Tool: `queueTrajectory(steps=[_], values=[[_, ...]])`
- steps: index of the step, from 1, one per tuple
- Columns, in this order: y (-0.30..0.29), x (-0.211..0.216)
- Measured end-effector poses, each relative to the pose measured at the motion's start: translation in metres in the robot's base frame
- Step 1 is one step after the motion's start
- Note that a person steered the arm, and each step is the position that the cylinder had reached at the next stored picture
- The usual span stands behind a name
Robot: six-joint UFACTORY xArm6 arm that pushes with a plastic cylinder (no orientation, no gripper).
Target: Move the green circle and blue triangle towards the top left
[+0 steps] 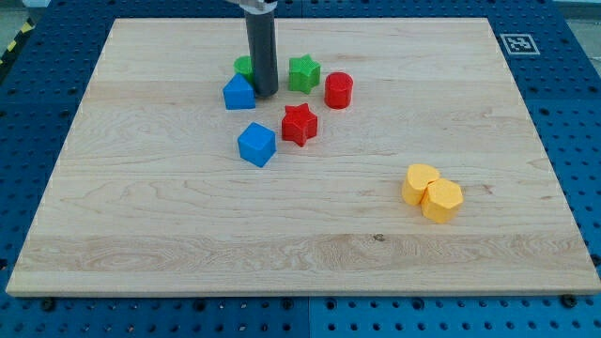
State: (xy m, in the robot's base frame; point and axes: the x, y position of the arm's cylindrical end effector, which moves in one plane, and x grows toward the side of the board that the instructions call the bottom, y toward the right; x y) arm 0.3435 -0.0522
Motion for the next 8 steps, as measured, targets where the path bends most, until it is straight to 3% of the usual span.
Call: queueTrajectory(steps=[4,8], values=[[-0.030,0.024],[0.039,0.022]])
